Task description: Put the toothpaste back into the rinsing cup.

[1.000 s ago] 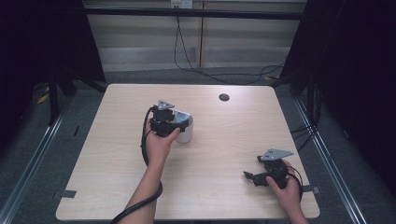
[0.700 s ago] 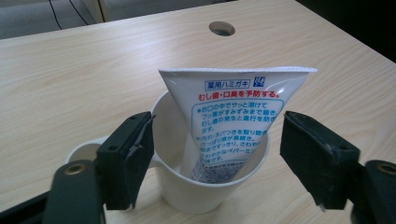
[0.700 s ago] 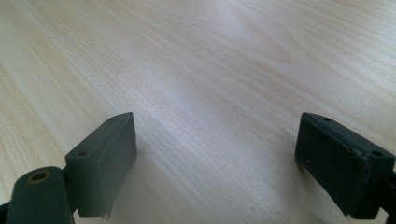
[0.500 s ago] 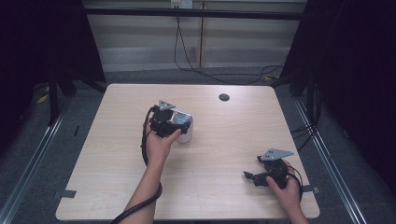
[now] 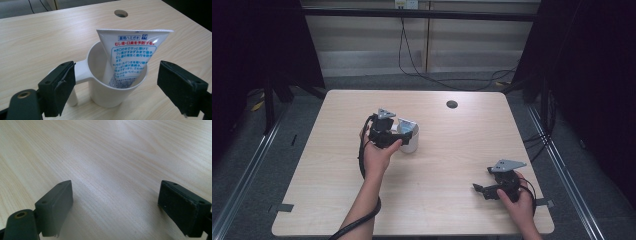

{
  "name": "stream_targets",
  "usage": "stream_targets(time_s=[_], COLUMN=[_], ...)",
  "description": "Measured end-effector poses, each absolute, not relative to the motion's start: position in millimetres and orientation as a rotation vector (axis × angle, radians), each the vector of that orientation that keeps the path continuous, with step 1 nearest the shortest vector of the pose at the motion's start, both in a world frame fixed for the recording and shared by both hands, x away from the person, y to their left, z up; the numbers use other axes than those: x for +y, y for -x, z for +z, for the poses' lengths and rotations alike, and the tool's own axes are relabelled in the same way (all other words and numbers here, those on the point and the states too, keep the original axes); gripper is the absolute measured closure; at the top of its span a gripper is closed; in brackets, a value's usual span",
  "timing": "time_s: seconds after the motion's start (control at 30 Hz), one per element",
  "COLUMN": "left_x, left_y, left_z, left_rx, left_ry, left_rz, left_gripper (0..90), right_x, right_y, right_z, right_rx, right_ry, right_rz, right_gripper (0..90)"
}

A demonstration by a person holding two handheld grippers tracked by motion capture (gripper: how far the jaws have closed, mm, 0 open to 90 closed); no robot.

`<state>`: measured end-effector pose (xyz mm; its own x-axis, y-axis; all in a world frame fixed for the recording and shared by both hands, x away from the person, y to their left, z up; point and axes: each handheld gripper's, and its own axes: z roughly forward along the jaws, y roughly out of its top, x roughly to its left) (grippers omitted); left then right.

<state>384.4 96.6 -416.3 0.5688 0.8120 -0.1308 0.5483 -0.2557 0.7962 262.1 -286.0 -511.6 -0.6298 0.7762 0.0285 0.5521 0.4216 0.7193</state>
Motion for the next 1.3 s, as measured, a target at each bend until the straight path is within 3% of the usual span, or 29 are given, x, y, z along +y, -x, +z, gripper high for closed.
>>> stream_targets(time_s=[1.3], left_x=[135], left_y=[-366], left_z=[-408], left_rx=[1.045], left_ry=[-1.978], left_rz=[0.31], left_gripper=[15.2], right_x=[-286], right_y=[-262], right_z=[-512], right_rx=[2.371], right_ry=[-1.146], right_rz=[1.026], right_gripper=[12.2])
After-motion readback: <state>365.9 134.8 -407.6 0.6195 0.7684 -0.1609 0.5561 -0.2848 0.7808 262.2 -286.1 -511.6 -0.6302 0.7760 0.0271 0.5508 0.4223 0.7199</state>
